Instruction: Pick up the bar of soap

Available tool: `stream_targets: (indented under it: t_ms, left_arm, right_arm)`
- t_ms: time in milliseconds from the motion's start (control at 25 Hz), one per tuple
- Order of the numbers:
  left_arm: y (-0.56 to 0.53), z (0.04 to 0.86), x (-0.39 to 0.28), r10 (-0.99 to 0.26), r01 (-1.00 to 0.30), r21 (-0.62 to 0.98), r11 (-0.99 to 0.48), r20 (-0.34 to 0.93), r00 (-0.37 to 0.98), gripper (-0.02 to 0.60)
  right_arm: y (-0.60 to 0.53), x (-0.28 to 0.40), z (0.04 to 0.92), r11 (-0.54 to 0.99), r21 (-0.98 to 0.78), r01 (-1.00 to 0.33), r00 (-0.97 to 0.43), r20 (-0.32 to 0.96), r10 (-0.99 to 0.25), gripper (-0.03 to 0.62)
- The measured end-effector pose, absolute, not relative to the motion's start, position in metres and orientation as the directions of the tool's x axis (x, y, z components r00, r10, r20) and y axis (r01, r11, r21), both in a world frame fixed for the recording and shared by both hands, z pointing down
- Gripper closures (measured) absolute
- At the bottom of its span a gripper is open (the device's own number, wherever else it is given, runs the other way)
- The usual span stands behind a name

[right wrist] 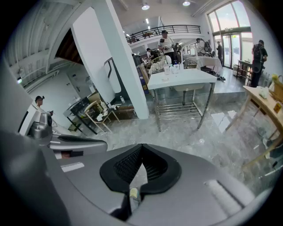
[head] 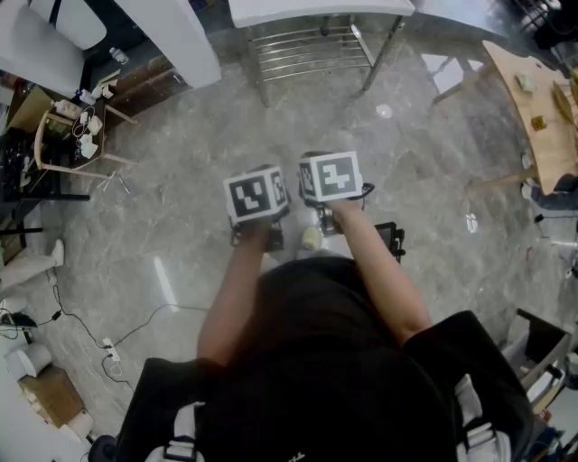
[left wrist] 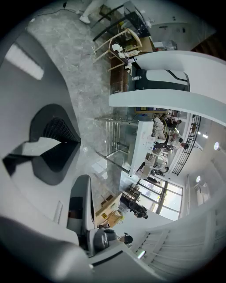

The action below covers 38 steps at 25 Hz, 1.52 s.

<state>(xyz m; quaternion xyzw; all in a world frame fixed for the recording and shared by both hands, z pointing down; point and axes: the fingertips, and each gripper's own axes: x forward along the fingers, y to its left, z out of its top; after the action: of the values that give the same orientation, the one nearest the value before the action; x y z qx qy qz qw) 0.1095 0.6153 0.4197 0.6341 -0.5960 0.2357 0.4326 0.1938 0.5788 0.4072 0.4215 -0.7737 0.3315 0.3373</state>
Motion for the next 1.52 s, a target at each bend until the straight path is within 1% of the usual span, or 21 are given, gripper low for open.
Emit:
stream_targets:
  t_ms: [160, 440, 560, 720, 840, 1040, 1520]
  left_arm:
    - [0.599, 0.411, 0.103, -0.57, -0.964, 0.248, 0.097, 0.808, 0.151, 0.583]
    - [0.587, 0.397, 0.09, -0.584, -0.968, 0.22, 0.121, 0.805, 0.11, 0.583]
    - [0.58, 0.389, 0.084, -0.599, -0.967, 0.219, 0.128, 0.794, 0.1, 0.583]
    - [0.573, 0.386, 0.082, -0.607, -0.964, 0.227, 0.136, 0.788, 0.1, 0.583]
    - [0.57, 0.385, 0.084, -0.608, -0.962, 0.23, 0.145, 0.788, 0.097, 0.583]
    - [0.57, 0.383, 0.1, -0.603, -0.966, 0.218, 0.139, 0.793, 0.092, 0.583]
    - [0.566, 0.379, 0.086, -0.617, -0.959, 0.231, 0.165, 0.782, 0.082, 0.583]
  right_arm:
    - [0.562, 0.189, 0.402, 0.449, -0.245, -0.859, -0.449, 0.782, -0.433, 0.579]
    - [0.537, 0.209, 0.383, 0.438, -0.285, -0.853, -0.482, 0.751, -0.451, 0.579]
    - [0.527, 0.214, 0.379, 0.458, -0.315, -0.831, -0.523, 0.724, -0.45, 0.579]
    - [0.52, 0.226, 0.36, 0.475, -0.306, -0.825, -0.528, 0.718, -0.453, 0.577]
    - [0.515, 0.233, 0.355, 0.459, -0.319, -0.829, -0.531, 0.709, -0.465, 0.579]
    - [0.516, 0.242, 0.359, 0.478, -0.317, -0.819, -0.537, 0.718, -0.443, 0.579]
    - [0.508, 0.229, 0.359, 0.484, -0.33, -0.811, -0.552, 0.706, -0.443, 0.579]
